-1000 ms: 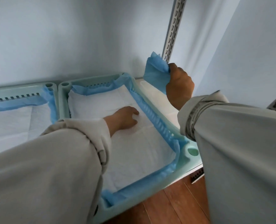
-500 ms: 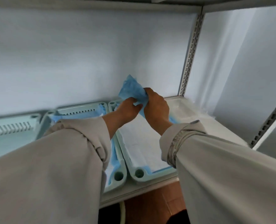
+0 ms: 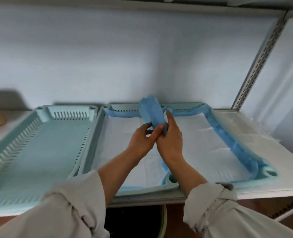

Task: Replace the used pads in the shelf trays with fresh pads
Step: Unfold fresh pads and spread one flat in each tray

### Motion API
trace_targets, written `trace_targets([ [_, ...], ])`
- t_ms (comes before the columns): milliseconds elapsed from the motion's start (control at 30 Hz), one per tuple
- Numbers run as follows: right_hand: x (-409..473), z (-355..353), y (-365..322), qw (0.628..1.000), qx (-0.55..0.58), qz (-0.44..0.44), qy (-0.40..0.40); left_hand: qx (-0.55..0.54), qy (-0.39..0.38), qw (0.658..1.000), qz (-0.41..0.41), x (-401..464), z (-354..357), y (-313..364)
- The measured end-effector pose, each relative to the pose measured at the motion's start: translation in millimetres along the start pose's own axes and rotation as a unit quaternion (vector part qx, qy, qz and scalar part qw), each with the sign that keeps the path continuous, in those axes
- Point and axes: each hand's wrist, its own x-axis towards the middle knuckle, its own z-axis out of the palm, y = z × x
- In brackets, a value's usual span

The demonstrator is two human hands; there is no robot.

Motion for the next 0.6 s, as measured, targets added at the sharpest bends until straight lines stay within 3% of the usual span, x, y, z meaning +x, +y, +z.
trace_targets([
  [200, 0.9, 10.8, -5.2, 0.996, -0.034, -0.039, -0.074, -0.109, -0.005, 0.993, -0.047, 3.6, -7.4, -5.1],
  [300, 3.4, 11.6, -5.6, 0.991, 0.005, -0.037, -0.128, -0.121, -0.016, 0.991, -0.060, 6.6, -16.3, -6.7],
  [467, 8.6, 13.6, 1.2, 0.969, 0.178, 0.089, -0.147, -0.154, 0.026, 0.984, -0.087, 14.0, -34.7, -22.5],
  [600, 9.5, 14.3, 9.8, 0.980, 0.085, 0.069, -0.167, -0.171, 0.043, 0.981, -0.085, 11.4, -38.3, -23.1],
])
